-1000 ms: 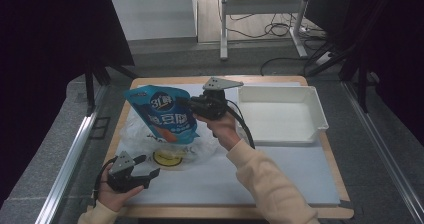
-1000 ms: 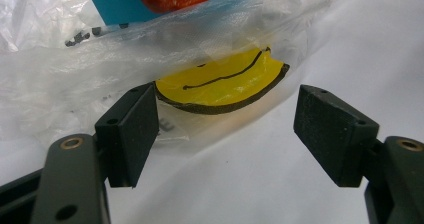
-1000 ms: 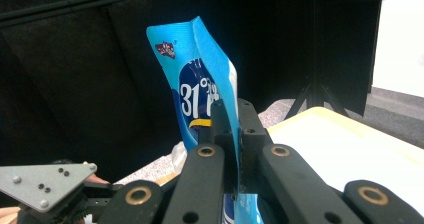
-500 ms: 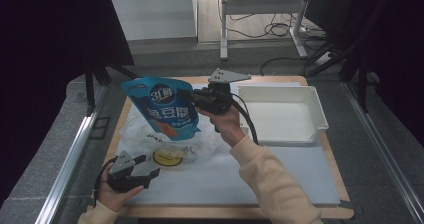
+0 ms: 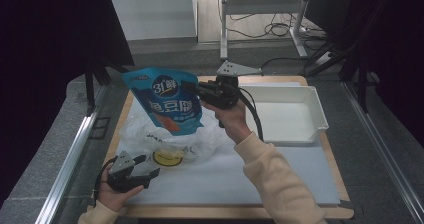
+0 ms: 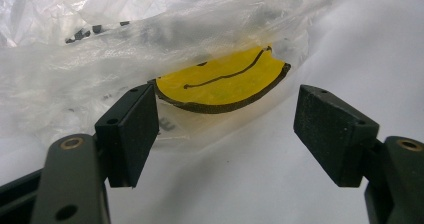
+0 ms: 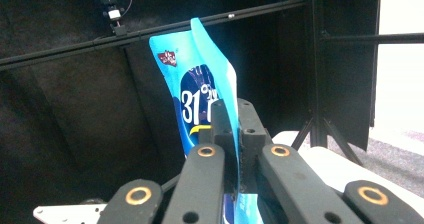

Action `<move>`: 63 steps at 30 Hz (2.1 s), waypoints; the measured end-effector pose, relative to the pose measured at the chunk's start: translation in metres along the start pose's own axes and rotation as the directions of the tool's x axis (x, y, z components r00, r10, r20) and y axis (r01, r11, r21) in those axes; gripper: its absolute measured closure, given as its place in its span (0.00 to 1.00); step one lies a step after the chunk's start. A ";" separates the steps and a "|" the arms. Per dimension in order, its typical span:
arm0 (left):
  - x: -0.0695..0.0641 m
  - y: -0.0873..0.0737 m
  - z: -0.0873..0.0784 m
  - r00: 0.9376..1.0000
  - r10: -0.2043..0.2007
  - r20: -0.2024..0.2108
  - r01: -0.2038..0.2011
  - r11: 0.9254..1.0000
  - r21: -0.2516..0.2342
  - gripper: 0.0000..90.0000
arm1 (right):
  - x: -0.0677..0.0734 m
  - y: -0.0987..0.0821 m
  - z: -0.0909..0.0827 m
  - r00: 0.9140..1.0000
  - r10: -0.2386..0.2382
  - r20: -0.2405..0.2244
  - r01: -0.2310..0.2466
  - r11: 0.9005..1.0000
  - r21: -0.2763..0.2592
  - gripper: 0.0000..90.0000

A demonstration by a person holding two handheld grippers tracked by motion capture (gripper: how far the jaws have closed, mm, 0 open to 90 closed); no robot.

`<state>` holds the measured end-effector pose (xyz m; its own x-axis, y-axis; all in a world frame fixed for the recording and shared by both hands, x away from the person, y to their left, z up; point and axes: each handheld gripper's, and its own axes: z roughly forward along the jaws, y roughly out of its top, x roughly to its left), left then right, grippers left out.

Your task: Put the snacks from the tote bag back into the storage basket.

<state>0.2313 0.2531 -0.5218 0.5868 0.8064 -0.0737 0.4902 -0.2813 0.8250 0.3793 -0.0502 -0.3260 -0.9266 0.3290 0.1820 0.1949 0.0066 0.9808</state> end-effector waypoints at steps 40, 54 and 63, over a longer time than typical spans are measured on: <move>0.001 0.000 0.001 1.000 -0.006 -0.003 0.006 1.000 0.002 0.29 | -0.035 0.031 -0.072 0.994 0.001 0.112 0.009 0.996 -0.088 0.99; 0.001 0.000 0.002 1.000 -0.008 -0.003 0.008 1.000 0.003 0.29 | -0.042 0.036 -0.099 0.987 -0.008 0.158 0.027 0.993 -0.114 0.99; 0.001 0.000 0.002 1.000 -0.007 -0.005 0.007 1.000 0.004 0.29 | -0.054 0.039 -0.117 0.979 -0.005 0.205 0.029 0.993 -0.118 0.99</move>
<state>0.2331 0.2528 -0.5231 0.5800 0.8111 -0.0763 0.4968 -0.2779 0.8222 0.3993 -0.1781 -0.2893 -0.8420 0.5154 0.1592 0.1281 -0.0956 0.9871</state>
